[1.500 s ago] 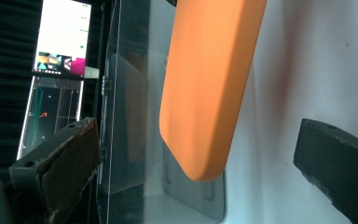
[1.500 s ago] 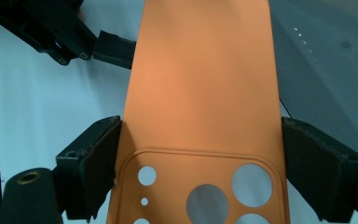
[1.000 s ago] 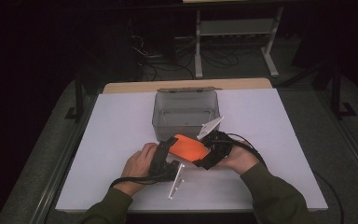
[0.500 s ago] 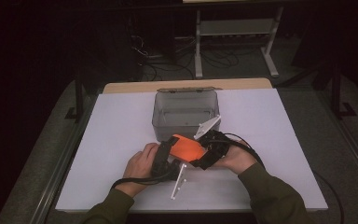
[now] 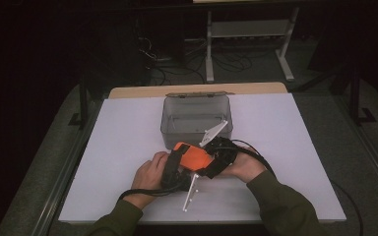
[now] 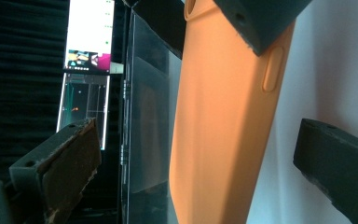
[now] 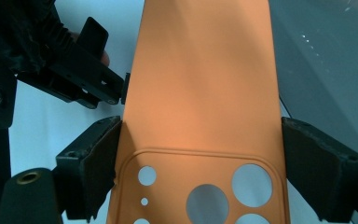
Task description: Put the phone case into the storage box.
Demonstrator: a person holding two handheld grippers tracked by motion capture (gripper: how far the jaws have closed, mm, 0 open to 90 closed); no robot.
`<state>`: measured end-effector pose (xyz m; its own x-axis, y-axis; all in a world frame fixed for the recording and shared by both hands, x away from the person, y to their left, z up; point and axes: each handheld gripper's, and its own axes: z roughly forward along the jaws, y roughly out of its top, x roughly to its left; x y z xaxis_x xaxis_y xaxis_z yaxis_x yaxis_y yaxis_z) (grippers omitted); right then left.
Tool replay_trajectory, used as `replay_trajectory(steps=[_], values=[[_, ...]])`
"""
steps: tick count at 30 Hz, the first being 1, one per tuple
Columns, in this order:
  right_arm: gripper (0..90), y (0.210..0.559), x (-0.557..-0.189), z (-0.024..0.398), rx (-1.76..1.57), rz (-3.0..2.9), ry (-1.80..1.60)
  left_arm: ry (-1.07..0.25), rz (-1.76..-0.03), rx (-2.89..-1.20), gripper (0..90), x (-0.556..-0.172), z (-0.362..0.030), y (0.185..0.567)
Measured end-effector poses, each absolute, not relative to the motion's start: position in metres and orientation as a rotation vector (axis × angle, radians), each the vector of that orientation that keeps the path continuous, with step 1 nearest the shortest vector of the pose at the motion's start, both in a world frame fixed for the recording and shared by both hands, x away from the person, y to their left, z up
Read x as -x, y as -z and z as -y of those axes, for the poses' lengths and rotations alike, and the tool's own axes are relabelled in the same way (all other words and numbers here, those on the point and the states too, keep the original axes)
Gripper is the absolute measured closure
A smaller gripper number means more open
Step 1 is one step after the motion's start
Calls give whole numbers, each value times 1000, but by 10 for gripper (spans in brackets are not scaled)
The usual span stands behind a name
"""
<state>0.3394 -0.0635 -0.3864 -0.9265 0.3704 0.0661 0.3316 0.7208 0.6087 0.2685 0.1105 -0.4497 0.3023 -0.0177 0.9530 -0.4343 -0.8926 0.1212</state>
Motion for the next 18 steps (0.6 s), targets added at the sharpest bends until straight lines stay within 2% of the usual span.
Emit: replay_trajectory(steps=[5, 8, 15, 18], values=[[147, 386, -339, 63, -583, -2856, -993, -1638, 413, -2214, 73, -267, -110, 450], [148, 386, -339, 63, -588, -2854, -995, -1643, 415, -2192, 132, -266, -110, 451], [148, 386, -340, 64, -589, -2852, -997, -1651, 423, -2194, 151, -265, -110, 452], [148, 386, -340, 64, -588, -2850, -999, -1657, 437, -2197, 196, -264, -110, 453]])
